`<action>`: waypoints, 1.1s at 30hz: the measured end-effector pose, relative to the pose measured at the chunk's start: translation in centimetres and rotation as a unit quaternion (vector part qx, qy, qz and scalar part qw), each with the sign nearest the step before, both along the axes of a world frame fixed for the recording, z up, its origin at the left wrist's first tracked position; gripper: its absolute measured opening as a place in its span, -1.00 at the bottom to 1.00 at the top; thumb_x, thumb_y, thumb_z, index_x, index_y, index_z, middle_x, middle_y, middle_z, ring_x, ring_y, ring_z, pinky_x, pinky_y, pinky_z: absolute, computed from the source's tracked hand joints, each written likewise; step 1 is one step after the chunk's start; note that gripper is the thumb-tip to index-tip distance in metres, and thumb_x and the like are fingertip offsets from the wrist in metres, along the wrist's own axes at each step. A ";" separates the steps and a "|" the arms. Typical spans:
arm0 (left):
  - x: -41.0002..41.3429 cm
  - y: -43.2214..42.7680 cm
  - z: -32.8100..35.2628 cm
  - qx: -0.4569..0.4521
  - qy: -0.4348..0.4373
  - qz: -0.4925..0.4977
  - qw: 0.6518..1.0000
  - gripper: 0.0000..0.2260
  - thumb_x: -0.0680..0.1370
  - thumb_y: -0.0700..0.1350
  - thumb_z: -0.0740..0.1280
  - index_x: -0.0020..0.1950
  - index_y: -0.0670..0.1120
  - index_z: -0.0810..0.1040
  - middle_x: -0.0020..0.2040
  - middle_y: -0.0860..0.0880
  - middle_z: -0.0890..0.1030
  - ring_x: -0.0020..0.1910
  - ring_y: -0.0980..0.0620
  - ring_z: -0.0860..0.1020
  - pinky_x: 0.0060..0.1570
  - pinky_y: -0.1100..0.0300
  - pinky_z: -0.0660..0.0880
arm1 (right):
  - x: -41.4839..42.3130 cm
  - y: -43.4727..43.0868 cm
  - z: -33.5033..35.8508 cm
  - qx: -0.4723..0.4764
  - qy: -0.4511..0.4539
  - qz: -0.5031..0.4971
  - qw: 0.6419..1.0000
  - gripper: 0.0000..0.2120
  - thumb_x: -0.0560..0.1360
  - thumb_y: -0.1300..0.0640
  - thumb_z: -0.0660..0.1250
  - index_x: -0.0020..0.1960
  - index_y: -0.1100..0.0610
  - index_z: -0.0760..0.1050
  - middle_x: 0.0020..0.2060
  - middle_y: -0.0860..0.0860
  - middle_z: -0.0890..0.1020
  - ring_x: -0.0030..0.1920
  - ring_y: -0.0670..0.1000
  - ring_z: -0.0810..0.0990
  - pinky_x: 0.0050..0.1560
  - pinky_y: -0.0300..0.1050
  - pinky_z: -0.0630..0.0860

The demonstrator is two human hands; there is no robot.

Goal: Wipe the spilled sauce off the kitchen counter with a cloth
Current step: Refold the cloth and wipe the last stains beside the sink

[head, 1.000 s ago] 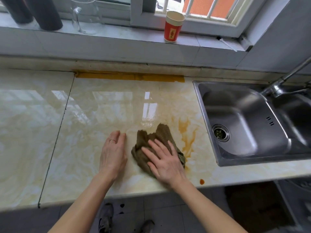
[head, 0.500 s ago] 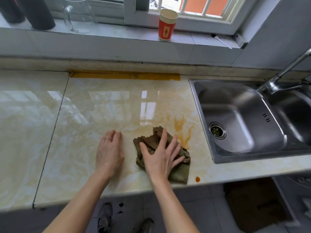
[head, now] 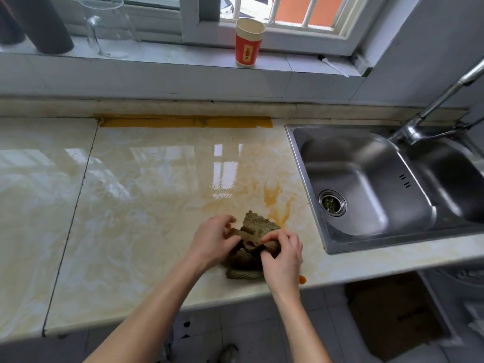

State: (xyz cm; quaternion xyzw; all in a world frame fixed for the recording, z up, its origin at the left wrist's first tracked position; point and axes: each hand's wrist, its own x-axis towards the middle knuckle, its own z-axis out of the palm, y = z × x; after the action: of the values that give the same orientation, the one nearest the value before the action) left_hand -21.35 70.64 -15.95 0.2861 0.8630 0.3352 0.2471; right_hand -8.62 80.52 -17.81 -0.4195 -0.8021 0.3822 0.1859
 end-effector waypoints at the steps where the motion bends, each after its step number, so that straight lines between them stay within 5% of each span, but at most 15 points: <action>1: 0.5 0.8 0.4 0.008 0.009 -0.023 1.000 -0.79 0.45 -0.14 0.38 0.08 -0.04 0.58 -0.01 -0.02 0.63 -0.13 0.05 0.55 -0.05 0.20 0.48 | 0.7 0.3 -0.2 0.000 -0.004 0.007 1.000 -0.59 0.27 0.40 0.35 -0.21 -0.14 0.45 -0.04 -0.19 0.43 0.15 -0.04 0.40 0.29 0.06 0.33; 4: 2.3 2.6 1.0 0.042 0.027 -0.080 0.996 -0.89 0.41 -0.21 0.37 -0.14 -0.01 0.60 -0.19 0.04 0.63 -0.18 0.06 0.55 -0.15 0.20 0.47 | 2.1 0.6 0.4 -0.036 0.039 -0.009 0.999 -0.62 0.27 0.40 0.27 -0.15 -0.07 0.50 0.06 -0.14 0.44 0.23 -0.05 0.43 0.31 -0.21 0.29; 7: 3.2 3.1 0.7 0.039 -0.041 -0.113 0.992 -0.78 0.42 -0.33 0.28 -0.06 -0.05 0.58 -0.12 0.00 0.64 -0.11 0.08 0.57 -0.10 0.28 0.48 | 2.1 0.4 2.0 -0.079 0.129 -0.035 0.988 -0.57 0.27 0.28 0.19 0.08 -0.01 0.50 0.25 -0.08 0.38 0.32 -0.24 0.34 0.32 -0.41 0.23; 9: 2.9 2.7 0.5 0.057 -0.122 -0.088 0.987 -0.70 0.42 -0.43 0.18 -0.02 -0.10 0.52 -0.07 -0.07 0.64 -0.10 0.06 0.61 -0.12 0.31 0.52 | 1.4 0.1 2.0 -0.066 0.113 -0.007 0.991 -0.47 0.33 0.16 0.16 0.30 -0.01 0.44 0.42 0.00 0.29 0.45 -0.15 0.23 0.44 -0.18 0.21; 11: 2.4 2.2 0.8 0.104 -0.175 -0.027 0.979 -0.67 0.40 -0.50 0.11 -0.05 -0.13 0.48 -0.11 -0.13 0.64 -0.17 0.01 0.64 -0.14 0.19 0.58 | 0.3 -0.3 0.8 0.012 -0.015 0.049 0.999 -0.38 0.44 -0.10 0.06 0.51 -0.11 0.23 0.55 0.04 0.13 0.55 0.03 0.06 0.50 0.12 0.09; 13: 1.6 1.6 1.1 0.140 -0.134 0.070 0.979 -0.68 0.40 -0.49 0.08 -0.12 -0.12 0.45 -0.17 -0.13 0.63 -0.24 -0.01 0.65 -0.17 0.01 0.60 | -0.3 -1.0 -1.3 0.107 -0.158 0.101 0.977 -0.33 0.46 -0.34 -0.07 0.55 -0.22 0.08 0.59 0.00 0.02 0.57 0.14 -0.10 0.47 0.32 -0.05; 15: 0.3 0.8 0.9 0.153 -0.063 0.143 0.976 -0.72 0.43 -0.46 0.09 -0.14 -0.10 0.44 -0.23 -0.09 0.62 -0.29 0.01 0.64 -0.21 -0.05 0.59 | -0.6 -1.6 -2.9 0.174 -0.204 0.120 0.956 -0.31 0.43 -0.44 0.00 0.51 -0.23 0.21 0.57 0.03 0.12 0.56 0.25 -0.07 0.41 0.46 -0.06; 22: -0.9 -1.4 -0.4 0.096 0.118 0.147 0.977 -0.79 0.46 -0.36 0.22 -0.05 -0.08 0.50 -0.15 0.00 0.62 -0.14 -0.02 0.59 -0.12 0.02 0.53 | -0.5 -0.8 -4.0 0.273 -0.147 0.236 0.921 -0.52 0.51 -0.18 0.16 0.41 -0.13 0.42 0.45 -0.02 0.40 0.50 0.19 0.24 0.37 0.44 0.19; 28: -1.7 -4.1 -1.1 -0.007 0.181 0.134 0.974 -0.69 0.45 -0.35 0.24 0.16 -0.15 0.50 0.13 -0.14 0.54 0.06 -0.15 0.52 -0.06 -0.02 0.51 | -1.7 3.1 -4.6 0.232 -0.110 0.075 0.964 -0.55 0.47 0.11 0.29 0.37 0.03 0.48 0.41 0.03 0.45 0.47 0.14 0.29 0.45 0.32 0.15; 33: -2.4 -4.7 -1.9 -0.074 0.169 0.129 0.974 -0.59 0.49 -0.34 0.17 0.34 -0.19 0.41 0.36 -0.19 0.40 0.28 -0.21 0.40 0.16 -0.07 0.45 | -0.9 -3.5 -5.0 0.271 -0.043 0.258 0.927 -0.58 0.48 0.10 0.21 0.32 0.05 0.51 0.36 0.00 0.50 0.45 0.12 0.33 0.46 0.24 0.18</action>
State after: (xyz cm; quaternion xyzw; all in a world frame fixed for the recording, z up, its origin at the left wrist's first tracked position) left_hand -23.79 65.98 -17.84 0.2056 0.9444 0.2460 0.0724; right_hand -9.51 77.01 -22.83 -0.1482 -0.9627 0.1668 0.1528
